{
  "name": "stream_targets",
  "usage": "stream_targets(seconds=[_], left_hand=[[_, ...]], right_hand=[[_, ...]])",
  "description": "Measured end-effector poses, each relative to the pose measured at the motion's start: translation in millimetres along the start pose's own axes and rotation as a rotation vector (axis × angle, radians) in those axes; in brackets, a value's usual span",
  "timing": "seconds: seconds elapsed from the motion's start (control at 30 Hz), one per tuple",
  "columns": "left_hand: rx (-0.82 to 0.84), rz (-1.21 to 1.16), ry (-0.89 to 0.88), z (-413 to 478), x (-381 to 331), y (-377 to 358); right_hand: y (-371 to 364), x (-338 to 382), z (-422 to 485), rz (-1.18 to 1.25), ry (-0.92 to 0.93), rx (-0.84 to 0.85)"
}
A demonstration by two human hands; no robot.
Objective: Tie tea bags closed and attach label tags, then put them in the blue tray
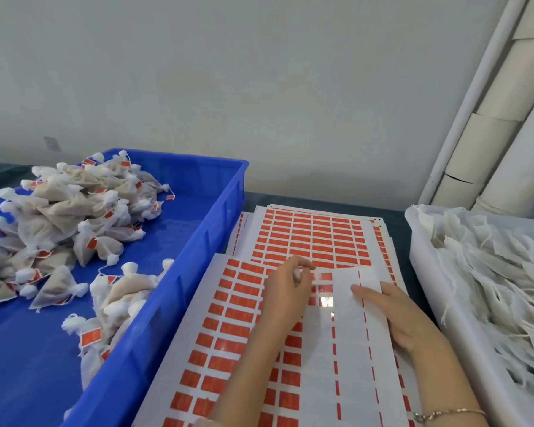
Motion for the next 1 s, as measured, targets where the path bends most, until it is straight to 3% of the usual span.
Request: stream_targets(seconds=[0.23,0.47,0.73,1.0], left_hand=[[0.151,0.055,-0.116,-5,-8,1],[0.371,0.152,-0.202,-9,-10,4],[0.304,0.206,-0.202,-11,-12,4],[0.344,0.213,-0.138,-13,-10,-2]], right_hand=[[-2,-1,4,-0.026,0.005,-0.071],[-4,-1,3,-0.031,-0.025,0.022],[-4,-3,0,0.173,-0.124,0.036],[-6,-5,0,0.297,-0.141,0.034]])
Point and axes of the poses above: each hand's wrist, its own z-axis towards the middle knuckle, its own y-axis out of the back of the hand, x = y × z, the point moved 4 cm from there along z, towards the middle knuckle, and after that the axes turned 15 degrees about -y, right-handed, at the moved point
